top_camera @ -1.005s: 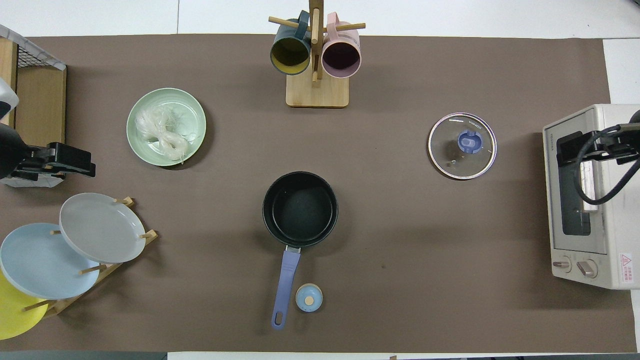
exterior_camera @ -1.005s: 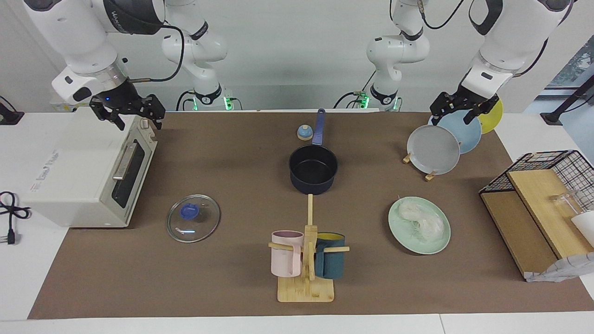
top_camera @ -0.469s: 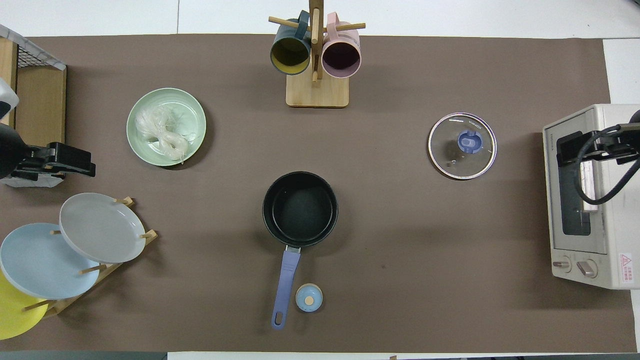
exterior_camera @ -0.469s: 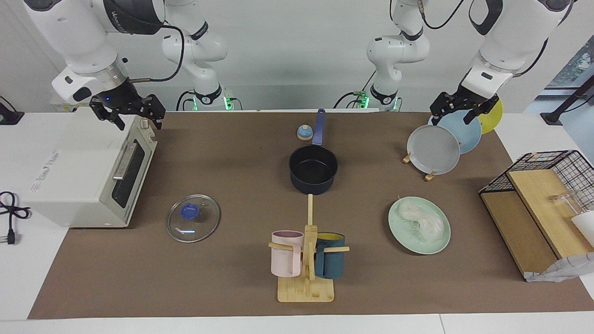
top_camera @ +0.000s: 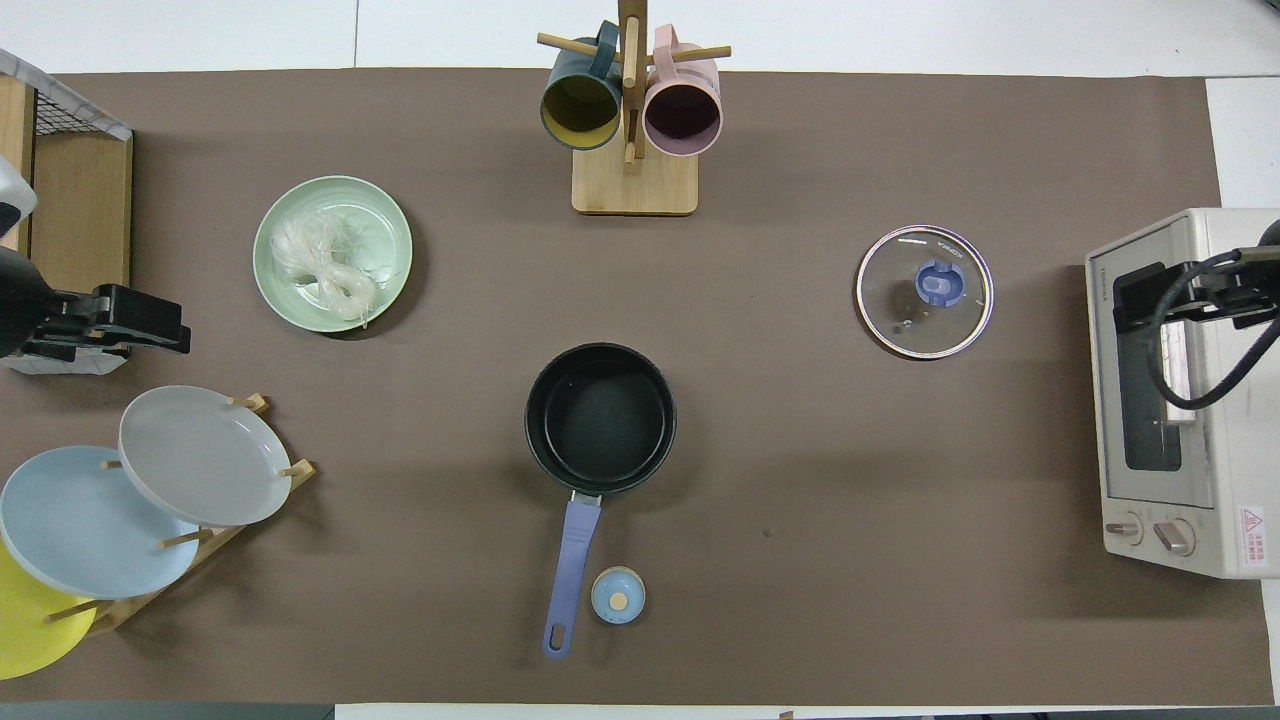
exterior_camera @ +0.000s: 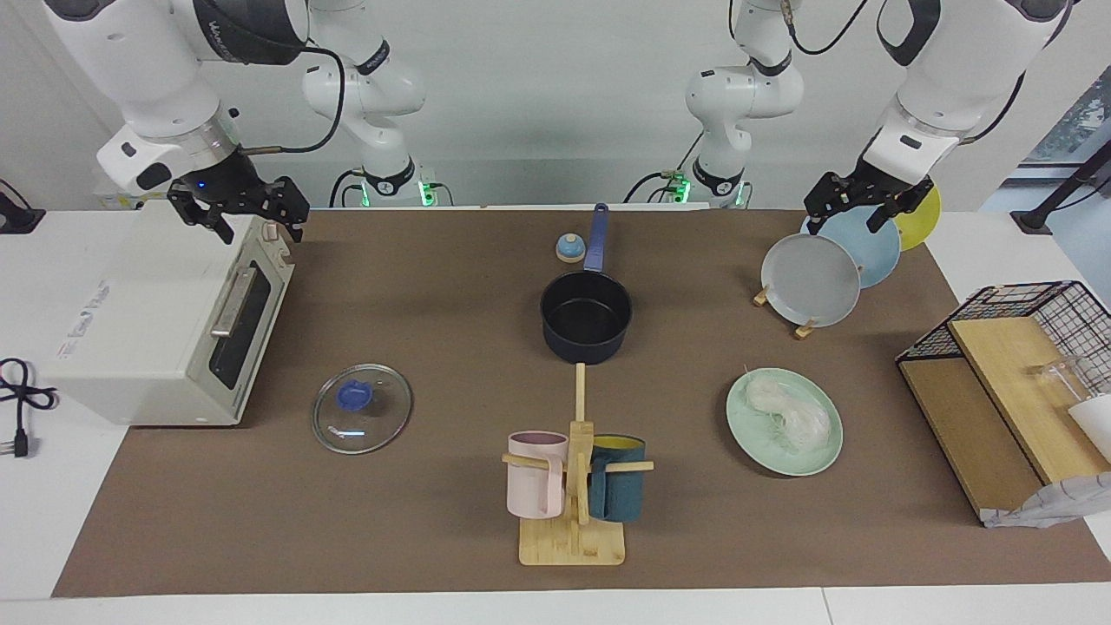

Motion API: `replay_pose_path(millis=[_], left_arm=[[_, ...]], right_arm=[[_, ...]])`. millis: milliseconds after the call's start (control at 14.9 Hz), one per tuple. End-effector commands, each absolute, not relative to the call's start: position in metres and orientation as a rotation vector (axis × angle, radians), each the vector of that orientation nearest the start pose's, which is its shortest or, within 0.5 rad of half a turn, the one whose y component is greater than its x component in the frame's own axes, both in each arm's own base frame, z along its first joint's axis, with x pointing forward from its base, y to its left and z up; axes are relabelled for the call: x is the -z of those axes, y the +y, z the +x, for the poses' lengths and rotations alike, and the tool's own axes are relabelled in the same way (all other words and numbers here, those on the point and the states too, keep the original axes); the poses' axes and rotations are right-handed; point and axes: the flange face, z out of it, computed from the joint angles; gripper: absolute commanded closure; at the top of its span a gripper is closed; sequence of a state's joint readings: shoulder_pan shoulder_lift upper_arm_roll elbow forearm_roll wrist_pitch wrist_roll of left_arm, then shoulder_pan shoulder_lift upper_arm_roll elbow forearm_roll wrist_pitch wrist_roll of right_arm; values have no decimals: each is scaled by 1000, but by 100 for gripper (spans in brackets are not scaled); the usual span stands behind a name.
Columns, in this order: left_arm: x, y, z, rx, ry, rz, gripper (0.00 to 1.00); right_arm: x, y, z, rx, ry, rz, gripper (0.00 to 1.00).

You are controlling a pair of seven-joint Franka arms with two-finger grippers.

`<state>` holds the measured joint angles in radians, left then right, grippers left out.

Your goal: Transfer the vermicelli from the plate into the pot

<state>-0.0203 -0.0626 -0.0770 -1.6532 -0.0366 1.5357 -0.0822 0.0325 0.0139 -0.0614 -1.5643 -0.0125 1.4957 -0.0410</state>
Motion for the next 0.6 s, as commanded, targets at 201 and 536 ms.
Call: replay_pose_path(millis=[201, 536], left_arm=[[-585, -53, 551, 58, -4, -3161, 0], [-454, -72, 623, 39, 34, -3183, 0]], right_arm=[[-615, -14, 546, -131, 2, -3124, 0], [-615, -14, 546, -134, 2, -3124, 0]])
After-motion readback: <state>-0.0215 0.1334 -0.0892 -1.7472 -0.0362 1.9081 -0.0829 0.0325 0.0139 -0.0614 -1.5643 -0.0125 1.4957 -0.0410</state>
